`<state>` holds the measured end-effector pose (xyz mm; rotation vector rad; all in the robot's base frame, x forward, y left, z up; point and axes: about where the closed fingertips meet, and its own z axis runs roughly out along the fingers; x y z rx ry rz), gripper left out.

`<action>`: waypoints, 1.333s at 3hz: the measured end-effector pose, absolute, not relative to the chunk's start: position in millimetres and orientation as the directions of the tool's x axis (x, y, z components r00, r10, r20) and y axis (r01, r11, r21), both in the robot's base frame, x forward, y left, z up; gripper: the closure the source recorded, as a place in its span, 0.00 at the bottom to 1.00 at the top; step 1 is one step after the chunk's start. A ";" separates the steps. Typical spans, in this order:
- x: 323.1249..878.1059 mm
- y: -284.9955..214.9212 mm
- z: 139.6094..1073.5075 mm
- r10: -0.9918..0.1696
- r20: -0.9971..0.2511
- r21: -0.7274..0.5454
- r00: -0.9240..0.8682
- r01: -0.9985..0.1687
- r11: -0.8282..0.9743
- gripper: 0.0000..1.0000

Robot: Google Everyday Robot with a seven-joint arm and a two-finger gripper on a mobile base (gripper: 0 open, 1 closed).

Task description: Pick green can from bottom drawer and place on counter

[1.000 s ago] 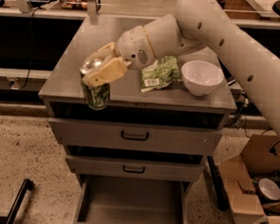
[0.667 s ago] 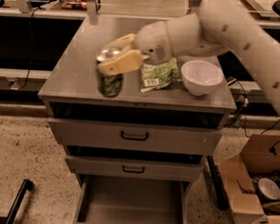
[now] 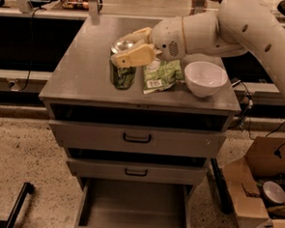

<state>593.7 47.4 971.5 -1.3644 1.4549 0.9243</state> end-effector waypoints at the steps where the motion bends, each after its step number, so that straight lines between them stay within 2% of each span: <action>1: 608.3 57.1 971.8 -0.298 -0.955 -0.053 0.004 -0.986 0.157 1.00; 2: 639.9 76.4 966.1 -0.284 -0.957 -0.030 -0.052 -0.960 0.279 1.00; 4: 692.7 80.0 952.4 -0.230 -0.955 0.034 -0.187 -0.840 0.542 1.00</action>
Offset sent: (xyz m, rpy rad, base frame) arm 0.1073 0.0411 -0.0063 0.0709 0.0313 -0.4233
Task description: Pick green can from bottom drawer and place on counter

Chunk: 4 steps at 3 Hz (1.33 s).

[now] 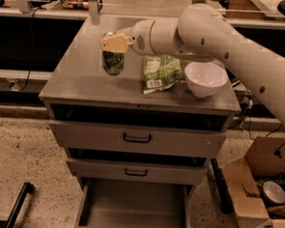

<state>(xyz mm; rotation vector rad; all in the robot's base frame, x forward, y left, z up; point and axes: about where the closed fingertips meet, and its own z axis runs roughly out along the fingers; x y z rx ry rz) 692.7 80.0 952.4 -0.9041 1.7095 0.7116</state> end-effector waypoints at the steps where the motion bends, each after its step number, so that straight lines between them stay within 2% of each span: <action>1: 709.3 79.2 942.3 -0.233 -0.940 0.067 -0.249 -0.805 0.589 0.83; 2: 716.3 76.2 927.9 -0.241 -0.920 0.105 -0.308 -0.788 0.606 0.59; 3: 721.9 73.9 914.6 -0.267 -0.896 0.122 -0.354 -0.776 0.619 0.29; 4: 721.0 76.7 914.9 -0.267 -0.898 0.122 -0.351 -0.779 0.615 0.06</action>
Offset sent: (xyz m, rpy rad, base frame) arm 0.0327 -0.0125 -0.0409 -0.0505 0.1777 -0.1077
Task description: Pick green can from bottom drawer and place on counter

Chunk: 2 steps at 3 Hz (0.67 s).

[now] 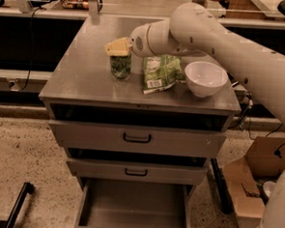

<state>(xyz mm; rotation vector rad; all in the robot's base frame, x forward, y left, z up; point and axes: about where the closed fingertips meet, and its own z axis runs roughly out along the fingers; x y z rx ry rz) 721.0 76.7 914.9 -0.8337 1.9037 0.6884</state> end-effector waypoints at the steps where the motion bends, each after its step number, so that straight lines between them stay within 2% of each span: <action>1: 720.7 78.0 914.6 -0.268 -0.897 0.122 -0.351 -0.780 0.613 0.00; 2: 721.0 78.6 921.4 -0.259 -0.901 0.124 -0.348 -0.779 0.615 0.00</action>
Offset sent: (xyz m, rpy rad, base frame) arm 0.0021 -0.0021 0.0225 0.0246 -0.0133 -0.0177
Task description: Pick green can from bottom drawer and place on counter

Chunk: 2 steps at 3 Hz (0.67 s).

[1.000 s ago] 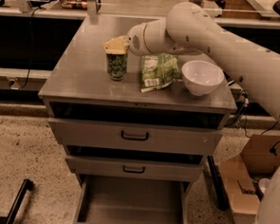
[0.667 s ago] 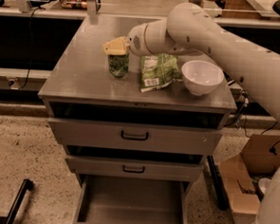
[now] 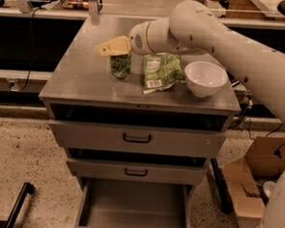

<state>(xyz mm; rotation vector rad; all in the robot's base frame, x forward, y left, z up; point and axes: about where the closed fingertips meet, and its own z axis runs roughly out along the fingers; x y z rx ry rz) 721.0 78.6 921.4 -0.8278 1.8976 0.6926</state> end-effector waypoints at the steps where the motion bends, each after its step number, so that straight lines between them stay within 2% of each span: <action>1: 745.7 69.9 982.2 -0.227 -0.931 0.098 -0.286 -0.795 0.599 0.00; 2: 748.0 67.6 999.6 -0.214 -0.940 0.087 -0.265 -0.796 0.600 0.00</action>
Offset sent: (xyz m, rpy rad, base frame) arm 0.0458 -0.0236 0.1143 0.0654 -0.1192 0.0298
